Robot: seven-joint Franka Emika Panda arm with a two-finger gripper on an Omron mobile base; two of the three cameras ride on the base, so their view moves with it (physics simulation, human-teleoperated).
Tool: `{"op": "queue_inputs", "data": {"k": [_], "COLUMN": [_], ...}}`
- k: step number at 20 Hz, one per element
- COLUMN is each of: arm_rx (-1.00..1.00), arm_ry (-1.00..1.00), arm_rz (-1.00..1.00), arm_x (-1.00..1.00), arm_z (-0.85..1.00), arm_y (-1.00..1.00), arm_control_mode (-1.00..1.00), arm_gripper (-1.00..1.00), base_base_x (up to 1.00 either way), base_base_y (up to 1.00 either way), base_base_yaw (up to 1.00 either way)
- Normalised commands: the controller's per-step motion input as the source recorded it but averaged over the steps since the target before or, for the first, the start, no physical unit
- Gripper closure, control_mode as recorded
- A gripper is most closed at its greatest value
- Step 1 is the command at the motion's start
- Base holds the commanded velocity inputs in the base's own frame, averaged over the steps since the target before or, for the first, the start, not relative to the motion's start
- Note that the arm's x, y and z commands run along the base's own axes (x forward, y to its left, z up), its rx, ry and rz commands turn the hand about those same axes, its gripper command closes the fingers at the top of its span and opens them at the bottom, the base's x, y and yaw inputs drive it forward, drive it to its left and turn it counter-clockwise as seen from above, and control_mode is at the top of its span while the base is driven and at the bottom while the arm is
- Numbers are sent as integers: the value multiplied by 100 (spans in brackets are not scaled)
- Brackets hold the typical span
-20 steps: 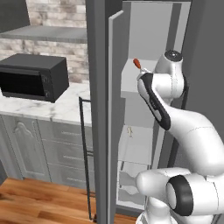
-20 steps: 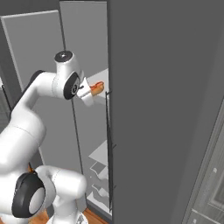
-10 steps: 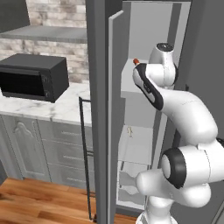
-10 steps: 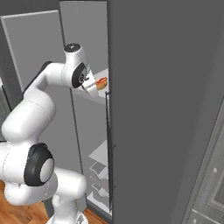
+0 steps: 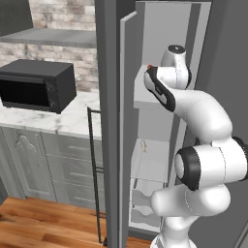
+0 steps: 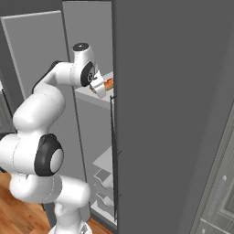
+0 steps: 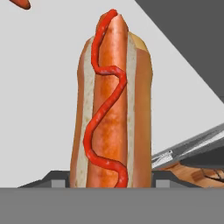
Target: Store the hot dog in the freezer for long-term storage. Close the freezer door after placing the cooked food.
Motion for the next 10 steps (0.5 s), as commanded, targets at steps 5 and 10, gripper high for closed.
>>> {"op": "queue_inputs", "data": {"k": [5,10], "arm_rx": [0,0], "arm_ry": [5,10], "arm_rz": [-1,0], "arm_x": [48,45], "arm_z": [0,0], "arm_y": [-14,-19], "arm_control_mode": [-100,-100], "arm_gripper": [100,100], "base_base_x": [0,0], "base_base_y": [0,0], "base_base_yaw": [0,0]}}
